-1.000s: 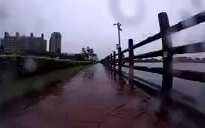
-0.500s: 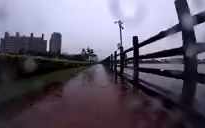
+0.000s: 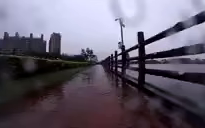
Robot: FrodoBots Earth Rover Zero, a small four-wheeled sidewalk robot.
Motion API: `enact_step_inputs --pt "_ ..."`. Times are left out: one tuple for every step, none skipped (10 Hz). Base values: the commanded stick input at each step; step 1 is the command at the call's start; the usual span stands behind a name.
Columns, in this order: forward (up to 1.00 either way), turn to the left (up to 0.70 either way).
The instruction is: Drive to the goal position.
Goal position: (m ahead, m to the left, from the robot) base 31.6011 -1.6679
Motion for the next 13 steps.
enact_step_inputs --pt "1.00 0.21" --pt "1.00 0.01" --pt "1.00 0.00" --pt "1.00 0.00" --pt "1.00 0.00" --pt "1.00 0.00" --pt "1.00 0.00" --pt "1.00 0.00" --pt "1.00 0.00" --pt "1.00 0.00" --pt "1.00 0.00" --pt "1.00 0.00" --pt "1.00 0.00"
